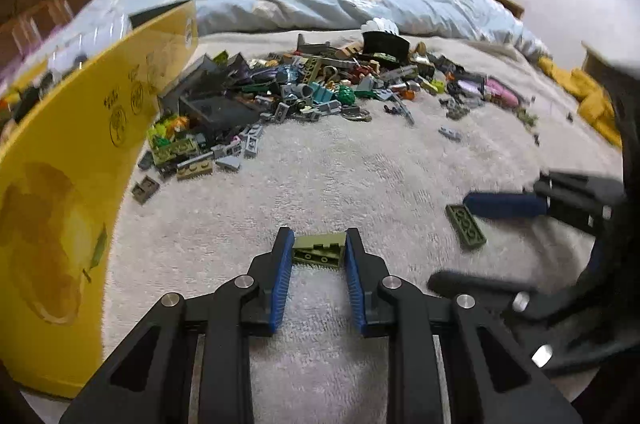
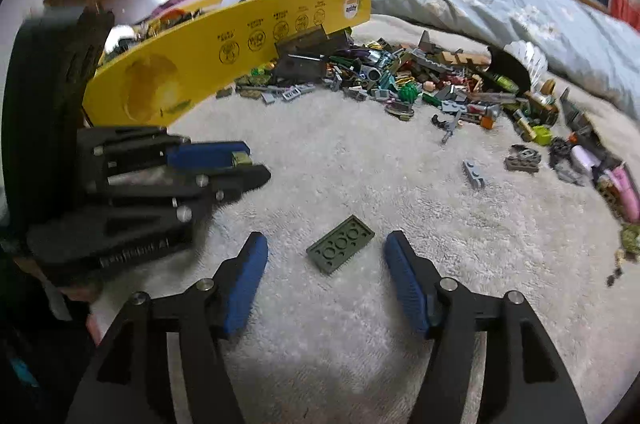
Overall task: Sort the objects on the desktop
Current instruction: 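Grasp a dark green plate with the right tool while the left tool grasps an olive plate, then carry both held plates over the yellow-sided box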
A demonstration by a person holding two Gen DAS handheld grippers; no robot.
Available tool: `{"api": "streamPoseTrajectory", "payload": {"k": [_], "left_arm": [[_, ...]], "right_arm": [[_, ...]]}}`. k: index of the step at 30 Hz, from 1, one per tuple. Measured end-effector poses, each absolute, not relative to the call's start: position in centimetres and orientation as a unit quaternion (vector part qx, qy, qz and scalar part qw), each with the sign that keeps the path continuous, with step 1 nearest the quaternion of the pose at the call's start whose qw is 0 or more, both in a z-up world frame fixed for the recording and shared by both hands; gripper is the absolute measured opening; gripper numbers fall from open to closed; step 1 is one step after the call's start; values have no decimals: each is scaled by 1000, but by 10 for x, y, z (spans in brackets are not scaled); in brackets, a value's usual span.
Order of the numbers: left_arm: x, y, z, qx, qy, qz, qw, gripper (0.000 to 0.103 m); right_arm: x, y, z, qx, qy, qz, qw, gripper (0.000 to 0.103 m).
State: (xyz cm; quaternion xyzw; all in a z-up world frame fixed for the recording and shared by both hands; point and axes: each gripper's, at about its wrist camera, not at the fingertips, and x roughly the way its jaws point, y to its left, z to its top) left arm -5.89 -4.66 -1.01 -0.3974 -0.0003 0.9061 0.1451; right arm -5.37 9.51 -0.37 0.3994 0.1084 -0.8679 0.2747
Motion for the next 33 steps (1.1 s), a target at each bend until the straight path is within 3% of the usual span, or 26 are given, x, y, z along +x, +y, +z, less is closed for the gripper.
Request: {"api": "streamPoseTrajectory", "payload": {"k": [5, 8, 10, 11, 18, 33], "left_arm": [[-58, -36, -10, -393, 30, 909, 136, 24], [-57, -33, -9, -392, 35, 910, 128, 24], [-58, -33, -9, -394, 32, 910, 125, 23], [-58, -34, -7, -394, 30, 910, 124, 23], [-46, -59, 22, -359, -33, 924, 127, 23], [-15, -113, 77, -260, -92, 954, 116, 23]], "right_arm": [[-55, 93, -6, 400, 109, -873, 258, 60], [-64, 99, -4, 409, 76, -875, 248, 35], [-71, 104, 0, 416, 49, -877, 237, 12], [-71, 104, 1, 416, 43, -878, 234, 9], [-48, 82, 27, 368, 100, -902, 201, 4], [-36, 22, 97, 270, 57, -929, 248, 3]]}}
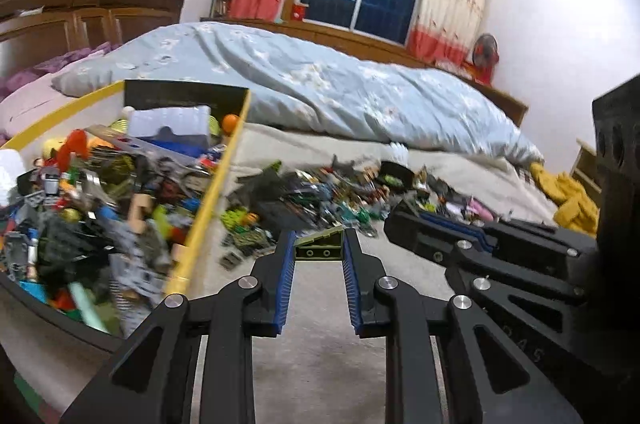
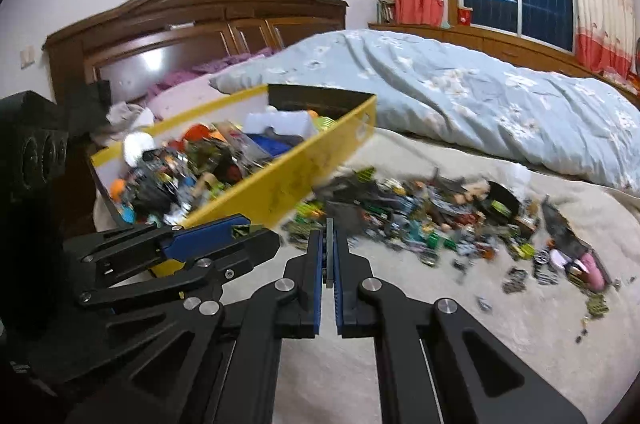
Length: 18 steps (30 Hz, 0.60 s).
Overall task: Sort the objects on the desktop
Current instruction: 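Carry both held plates over the yellow-sided box, then lower both tools into the box and open them to drop the plates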
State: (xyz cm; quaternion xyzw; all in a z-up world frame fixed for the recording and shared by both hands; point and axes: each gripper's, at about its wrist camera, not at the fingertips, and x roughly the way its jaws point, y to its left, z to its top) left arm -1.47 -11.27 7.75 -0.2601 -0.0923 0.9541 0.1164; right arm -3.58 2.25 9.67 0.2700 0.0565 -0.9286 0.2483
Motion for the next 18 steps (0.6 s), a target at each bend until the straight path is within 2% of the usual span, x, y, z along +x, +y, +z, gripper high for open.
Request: {"api": "streamPoseTrajectory", "payload": {"k": [18], "left_arm": [[0, -204, 83, -220, -64, 972, -45, 23]], "right_arm": [[-51, -82, 92, 237, 67, -910, 334, 4]]}}
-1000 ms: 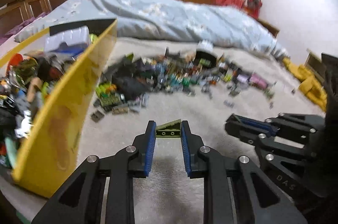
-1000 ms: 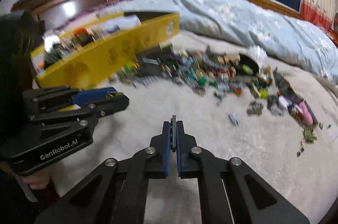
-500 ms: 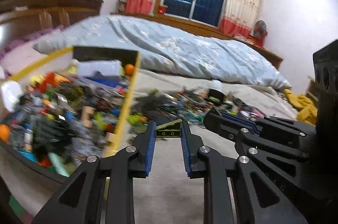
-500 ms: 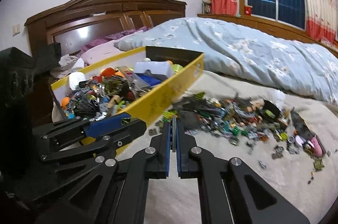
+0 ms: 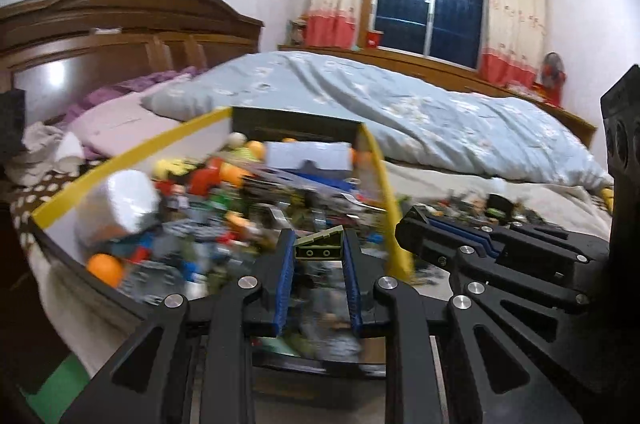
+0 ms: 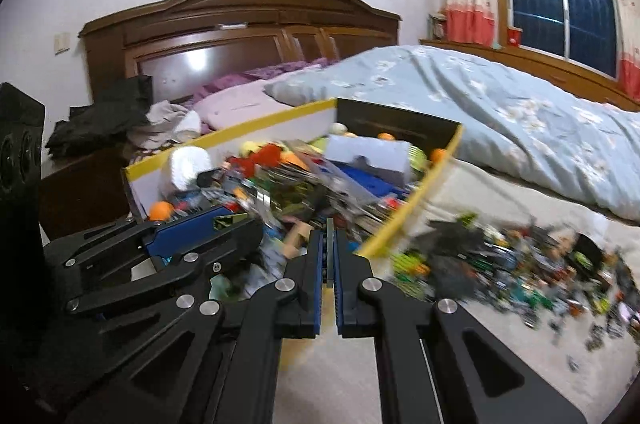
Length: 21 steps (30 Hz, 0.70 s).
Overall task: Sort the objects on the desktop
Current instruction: 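Lower both tools into the box and open them to drop the plates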
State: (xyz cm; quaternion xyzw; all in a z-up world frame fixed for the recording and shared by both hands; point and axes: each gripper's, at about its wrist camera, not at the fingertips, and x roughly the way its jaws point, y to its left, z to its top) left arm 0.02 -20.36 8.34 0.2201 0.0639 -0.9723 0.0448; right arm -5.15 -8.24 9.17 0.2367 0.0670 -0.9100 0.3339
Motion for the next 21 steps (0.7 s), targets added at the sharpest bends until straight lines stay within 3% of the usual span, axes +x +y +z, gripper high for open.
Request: {"api": "streamPoseTrajectory", "payload": {"k": [7, 13, 21], "left_arm": [[-11, -228, 65, 245, 50, -963, 104, 23], [-16, -232, 61, 232, 49, -966, 100, 23], [-19, -233, 67, 233, 73, -963, 111, 23]], "right_arm": [[-70, -118, 69, 250, 57, -896, 362, 4], [-72, -127, 60, 236, 81, -898, 362, 6], [-76, -120, 63, 247, 55, -904, 345, 10]]}}
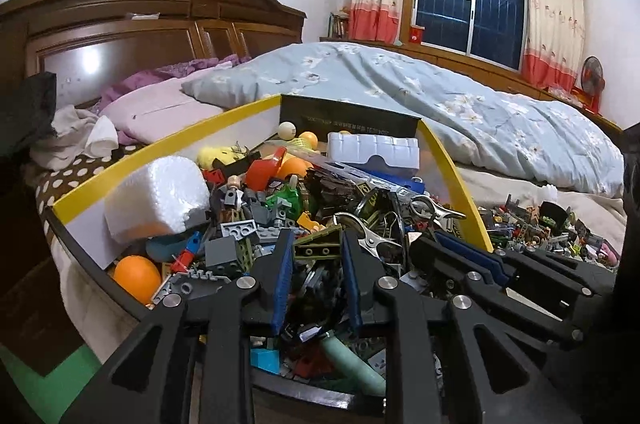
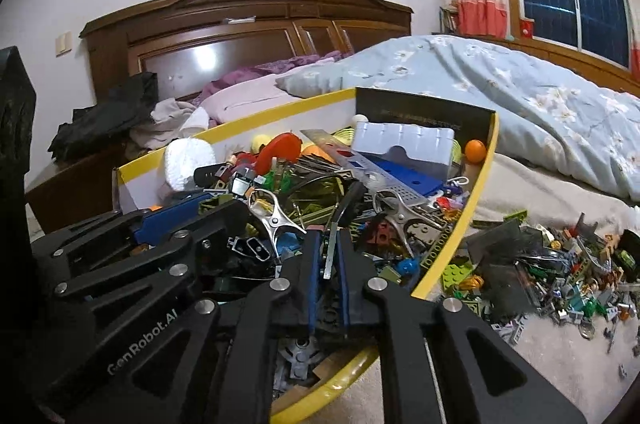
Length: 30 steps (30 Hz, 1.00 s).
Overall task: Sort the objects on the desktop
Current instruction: 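Lower both tools into the box and open them to drop the plates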
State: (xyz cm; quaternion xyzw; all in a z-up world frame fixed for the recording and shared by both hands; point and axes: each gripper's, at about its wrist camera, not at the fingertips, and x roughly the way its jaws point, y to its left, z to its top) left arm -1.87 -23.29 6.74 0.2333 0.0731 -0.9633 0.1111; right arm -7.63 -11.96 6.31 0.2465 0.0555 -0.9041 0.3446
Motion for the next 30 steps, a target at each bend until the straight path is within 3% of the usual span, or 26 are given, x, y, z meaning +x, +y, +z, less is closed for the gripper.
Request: {"api": "streamPoseTrajectory", "payload": {"k": [8, 12, 15, 26, 30], "left_arm": [[-2, -236, 76, 202, 36, -969, 138, 25], [0, -247, 79, 213, 67, -965, 140, 34], [-1, -252, 79, 219, 78, -962, 145, 43], [12, -254, 85, 229, 78, -961, 134, 41], [6, -251, 81, 261, 74, -956, 111, 29]], "right_arm": [[-64, -121, 71, 208, 71, -922, 320, 33], [-68, -112, 72, 202, 43, -927, 314, 55], [-73, -107, 72, 211, 23, -922, 323, 59], [-62, -116, 87, 207, 58, -904, 371, 59], [-58, -123, 85, 218, 76, -889, 395, 40]]}}
